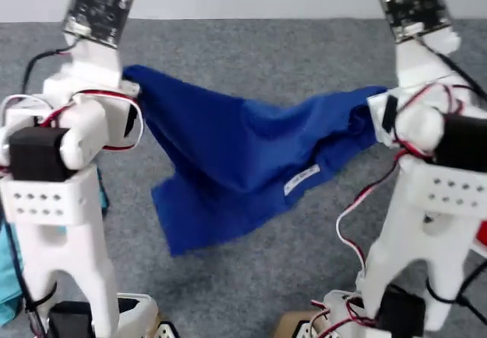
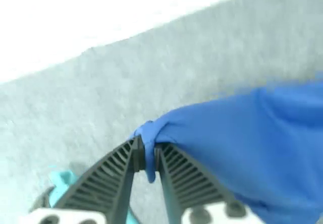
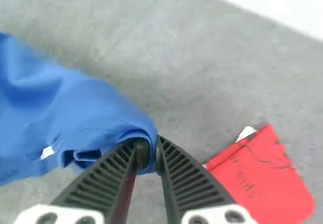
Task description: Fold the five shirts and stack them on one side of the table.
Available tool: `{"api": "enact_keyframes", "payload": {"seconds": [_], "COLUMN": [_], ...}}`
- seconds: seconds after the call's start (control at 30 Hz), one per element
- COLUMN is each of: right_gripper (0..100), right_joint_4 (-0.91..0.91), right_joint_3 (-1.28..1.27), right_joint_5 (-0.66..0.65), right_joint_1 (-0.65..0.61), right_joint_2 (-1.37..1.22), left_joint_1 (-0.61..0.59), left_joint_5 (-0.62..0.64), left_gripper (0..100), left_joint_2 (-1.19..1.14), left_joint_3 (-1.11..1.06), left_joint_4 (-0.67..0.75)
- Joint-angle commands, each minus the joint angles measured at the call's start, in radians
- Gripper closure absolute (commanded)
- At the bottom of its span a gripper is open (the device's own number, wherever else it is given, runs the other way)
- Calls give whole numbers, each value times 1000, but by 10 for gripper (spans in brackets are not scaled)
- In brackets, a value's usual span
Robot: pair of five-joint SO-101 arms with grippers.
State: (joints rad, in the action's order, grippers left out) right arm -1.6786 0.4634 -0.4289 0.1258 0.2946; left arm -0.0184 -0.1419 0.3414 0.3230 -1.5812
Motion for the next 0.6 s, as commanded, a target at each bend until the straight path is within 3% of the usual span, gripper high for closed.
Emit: {"api": "enact_keyframes", "payload": {"seconds": [0.0,0.27,0.4,0.57], "right_gripper": [988,988,988,988], "right_joint_4": [44,48,25,33], "right_joint_3": [9,-31,-83,-81], "right_joint_5": [-11,-11,-11,-11], "right_joint_1": [35,21,-12,-13], "right_joint_2": [71,82,27,16], "left_joint_1": [9,3,2,-58], "left_joint_5": [12,12,12,9], "left_gripper": [993,993,993,993], "left_joint_2": [43,46,14,2], "left_joint_3": [64,110,53,-42], "left_joint_4": [-6,-68,-173,-172]}}
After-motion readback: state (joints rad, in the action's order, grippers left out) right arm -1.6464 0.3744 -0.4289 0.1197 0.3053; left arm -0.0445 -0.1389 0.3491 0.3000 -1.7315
